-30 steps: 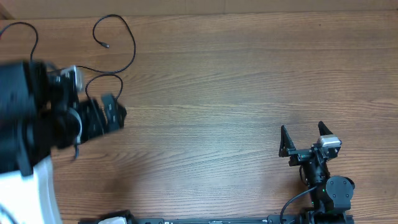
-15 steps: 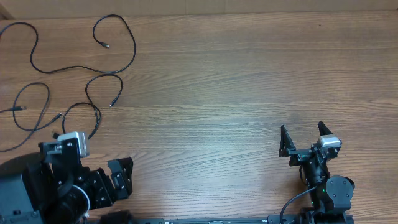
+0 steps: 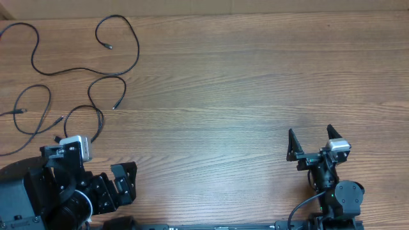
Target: Untangle cables
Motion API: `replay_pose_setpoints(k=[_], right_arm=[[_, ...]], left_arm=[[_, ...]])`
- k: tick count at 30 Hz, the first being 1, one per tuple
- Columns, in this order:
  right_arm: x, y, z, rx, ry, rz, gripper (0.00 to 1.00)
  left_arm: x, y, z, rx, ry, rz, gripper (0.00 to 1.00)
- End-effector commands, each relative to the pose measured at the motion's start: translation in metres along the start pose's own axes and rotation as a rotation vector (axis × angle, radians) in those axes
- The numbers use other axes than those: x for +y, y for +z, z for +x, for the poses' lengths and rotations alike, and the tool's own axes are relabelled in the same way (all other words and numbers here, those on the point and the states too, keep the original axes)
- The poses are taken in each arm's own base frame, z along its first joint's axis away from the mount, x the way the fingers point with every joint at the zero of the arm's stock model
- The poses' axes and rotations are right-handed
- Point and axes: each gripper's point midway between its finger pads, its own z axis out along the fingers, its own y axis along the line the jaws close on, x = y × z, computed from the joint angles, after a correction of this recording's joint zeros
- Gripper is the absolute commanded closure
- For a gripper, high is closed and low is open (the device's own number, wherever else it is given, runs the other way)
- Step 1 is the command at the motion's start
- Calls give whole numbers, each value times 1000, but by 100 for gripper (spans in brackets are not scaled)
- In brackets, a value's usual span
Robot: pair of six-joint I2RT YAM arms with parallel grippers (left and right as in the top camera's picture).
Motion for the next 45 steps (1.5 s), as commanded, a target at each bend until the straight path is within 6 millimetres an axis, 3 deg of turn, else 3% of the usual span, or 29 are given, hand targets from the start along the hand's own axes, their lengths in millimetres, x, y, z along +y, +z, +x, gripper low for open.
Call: replay_pose_setpoints(k=[1, 15, 35, 41, 45], right_arm=[[-2, 0, 2, -2, -6, 11, 0], [-2, 0, 2, -2, -6, 11, 0], [-2, 0, 2, -2, -6, 11, 0], [-2, 0, 2, -3, -6, 11, 0], [-2, 0, 2, -2, -6, 11, 0]], left_arm=[[0, 1, 1, 2, 20, 2, 1], [-1, 1, 1, 5, 28, 7, 0], [-28, -1, 20, 86, 219, 143, 0], [-28, -3, 21, 78, 221, 145, 0], [-9, -6, 16, 22, 243, 39, 0]])
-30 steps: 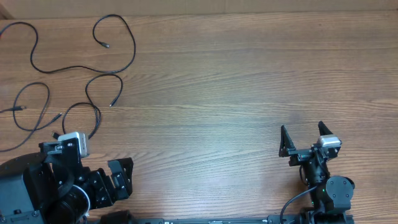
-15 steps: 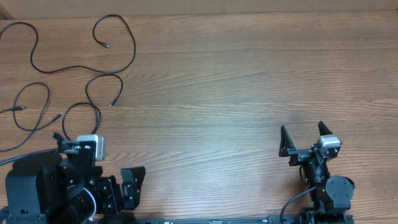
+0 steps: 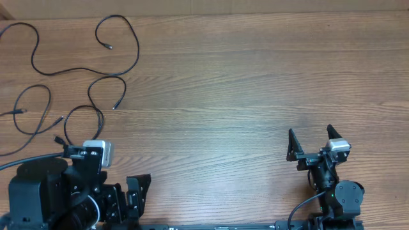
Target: Untangle cables
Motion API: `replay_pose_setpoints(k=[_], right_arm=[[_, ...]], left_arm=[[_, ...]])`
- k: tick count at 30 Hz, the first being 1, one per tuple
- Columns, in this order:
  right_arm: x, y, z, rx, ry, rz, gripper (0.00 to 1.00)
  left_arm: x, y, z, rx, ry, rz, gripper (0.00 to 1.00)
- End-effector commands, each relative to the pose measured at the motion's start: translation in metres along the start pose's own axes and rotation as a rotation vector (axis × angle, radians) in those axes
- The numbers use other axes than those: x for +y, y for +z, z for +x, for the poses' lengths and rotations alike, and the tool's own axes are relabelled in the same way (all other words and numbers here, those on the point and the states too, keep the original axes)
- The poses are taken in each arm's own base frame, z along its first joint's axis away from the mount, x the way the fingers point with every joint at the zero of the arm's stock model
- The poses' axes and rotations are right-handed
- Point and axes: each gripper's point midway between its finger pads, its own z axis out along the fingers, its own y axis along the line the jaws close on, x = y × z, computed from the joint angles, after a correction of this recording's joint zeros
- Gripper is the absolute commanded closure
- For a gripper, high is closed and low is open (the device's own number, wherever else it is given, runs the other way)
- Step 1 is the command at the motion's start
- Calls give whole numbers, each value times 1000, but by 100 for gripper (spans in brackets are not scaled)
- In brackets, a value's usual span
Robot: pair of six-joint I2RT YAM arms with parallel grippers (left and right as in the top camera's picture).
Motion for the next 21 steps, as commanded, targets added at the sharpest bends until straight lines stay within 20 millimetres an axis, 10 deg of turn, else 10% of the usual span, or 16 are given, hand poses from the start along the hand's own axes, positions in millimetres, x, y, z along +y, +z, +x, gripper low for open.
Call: replay_pose_setpoints(k=[1, 13, 21], right_arm=[[-2, 0, 2, -2, -5, 11, 0], [-2, 0, 2, -2, -5, 11, 0], [-2, 0, 2, -2, -5, 11, 0]], left_arm=[[15, -7, 2, -45, 43, -91, 1], [6, -10, 9, -64, -7, -29, 0], [-18, 17, -34, -223, 314, 106, 1]])
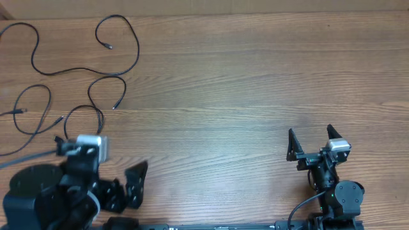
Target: Untangle cables
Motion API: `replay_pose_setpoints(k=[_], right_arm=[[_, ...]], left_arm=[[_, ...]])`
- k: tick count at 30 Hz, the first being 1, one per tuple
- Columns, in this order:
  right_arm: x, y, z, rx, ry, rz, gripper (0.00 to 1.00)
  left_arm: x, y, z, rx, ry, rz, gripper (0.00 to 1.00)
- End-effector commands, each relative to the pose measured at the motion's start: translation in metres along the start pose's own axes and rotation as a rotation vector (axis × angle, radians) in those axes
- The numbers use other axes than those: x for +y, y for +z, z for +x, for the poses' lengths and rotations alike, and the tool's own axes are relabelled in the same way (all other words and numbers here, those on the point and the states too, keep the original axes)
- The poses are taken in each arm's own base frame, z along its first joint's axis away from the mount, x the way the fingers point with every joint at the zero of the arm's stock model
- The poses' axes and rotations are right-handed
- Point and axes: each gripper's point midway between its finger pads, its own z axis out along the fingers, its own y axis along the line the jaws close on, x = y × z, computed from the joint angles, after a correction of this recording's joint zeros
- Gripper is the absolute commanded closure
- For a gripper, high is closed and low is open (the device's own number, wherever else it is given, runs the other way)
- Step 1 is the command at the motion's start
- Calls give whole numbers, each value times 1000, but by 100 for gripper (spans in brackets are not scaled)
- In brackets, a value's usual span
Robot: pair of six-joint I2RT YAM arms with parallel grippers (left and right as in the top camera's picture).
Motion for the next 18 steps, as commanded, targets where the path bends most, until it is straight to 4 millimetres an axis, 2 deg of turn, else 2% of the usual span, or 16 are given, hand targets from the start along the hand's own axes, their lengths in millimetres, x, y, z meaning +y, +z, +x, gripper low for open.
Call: replay_pose_setpoints(k=[1, 4, 7, 14, 18], right_arm=[[-2, 0, 2, -2, -6, 11, 0], [-2, 0, 2, -2, -5, 11, 0], [-2, 0, 2, -2, -5, 11, 0], [-2, 0, 2, -2, -5, 11, 0], [-2, 0, 2, -2, -5, 11, 0]], left_arm=[[-21, 17, 1, -40, 202, 151, 0], [-27, 37, -5, -129, 260, 208, 0], [-22, 59, -4, -202, 275, 210, 0], [-7, 94, 38, -208, 182, 210, 1], [-4, 101, 42, -309, 282, 202, 0]])
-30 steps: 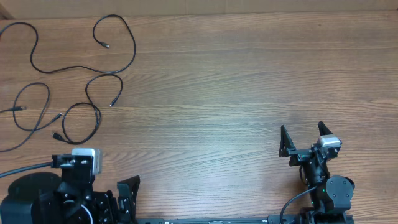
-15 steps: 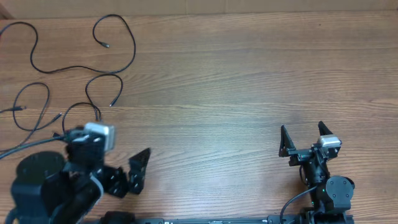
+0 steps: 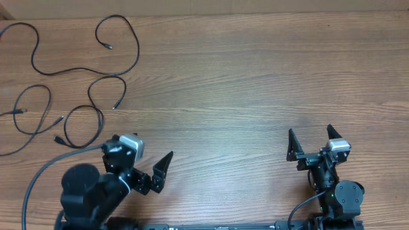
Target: Untangle cables
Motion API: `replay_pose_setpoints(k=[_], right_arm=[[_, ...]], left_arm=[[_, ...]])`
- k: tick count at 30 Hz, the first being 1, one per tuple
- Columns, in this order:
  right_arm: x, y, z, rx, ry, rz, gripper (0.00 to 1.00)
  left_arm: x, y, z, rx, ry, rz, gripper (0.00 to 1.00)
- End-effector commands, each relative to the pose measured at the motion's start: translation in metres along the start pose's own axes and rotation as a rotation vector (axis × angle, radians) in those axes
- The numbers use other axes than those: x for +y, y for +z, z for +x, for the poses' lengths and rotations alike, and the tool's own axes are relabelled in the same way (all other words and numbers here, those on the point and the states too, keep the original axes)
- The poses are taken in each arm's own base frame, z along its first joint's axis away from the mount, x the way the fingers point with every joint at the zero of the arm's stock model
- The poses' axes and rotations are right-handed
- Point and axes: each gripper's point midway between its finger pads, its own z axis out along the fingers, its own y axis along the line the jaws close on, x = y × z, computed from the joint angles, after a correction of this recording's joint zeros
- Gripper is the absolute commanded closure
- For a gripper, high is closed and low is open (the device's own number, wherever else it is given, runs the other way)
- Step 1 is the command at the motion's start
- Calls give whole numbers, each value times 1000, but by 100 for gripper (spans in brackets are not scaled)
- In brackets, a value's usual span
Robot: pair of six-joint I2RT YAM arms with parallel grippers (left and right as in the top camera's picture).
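Note:
Several thin black cables lie at the table's far left. One long cable (image 3: pixel 77 69) snakes from the left edge round to a loop near the back. A second cable (image 3: pixel 96 102) curls below it, and a third (image 3: pixel 39 102) loops by the left edge. They lie apart from the grippers. My left gripper (image 3: pixel 156 176) is low at the front left, right of the cables, pointing right, open and holding nothing. At the front right, my right gripper (image 3: pixel 312 142) stands open and empty.
The wooden table (image 3: pixel 243 83) stretches bare between the arms. The left arm's own grey lead (image 3: pixel 38 176) arcs off its base toward the front edge. A pale wall edge runs along the back.
My left arm has shifted to the right along the front edge, and its gripper now points up and right. The cables and the right arm are unchanged.
My left arm sat in the front left corner below the cables, gripper empty. At each later moment it stood a little farther right, and now it is clear of the cables. The cables kept their layout throughout. My right arm stayed still and open.

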Motion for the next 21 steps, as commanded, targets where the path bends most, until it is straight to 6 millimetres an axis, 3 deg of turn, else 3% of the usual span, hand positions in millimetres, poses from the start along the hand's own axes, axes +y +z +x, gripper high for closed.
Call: replay_pose_setpoints(k=[1, 10, 21], right_arm=[[-2, 0, 2, -2, -6, 11, 0], [-2, 0, 2, -2, -6, 11, 0], [-2, 0, 2, -2, -6, 11, 0]], left_arm=[[-3, 1, 6, -65, 83, 14, 0], [20, 15, 11, -300, 174, -90, 1], [72, 15, 23, -462, -31, -324, 0]])
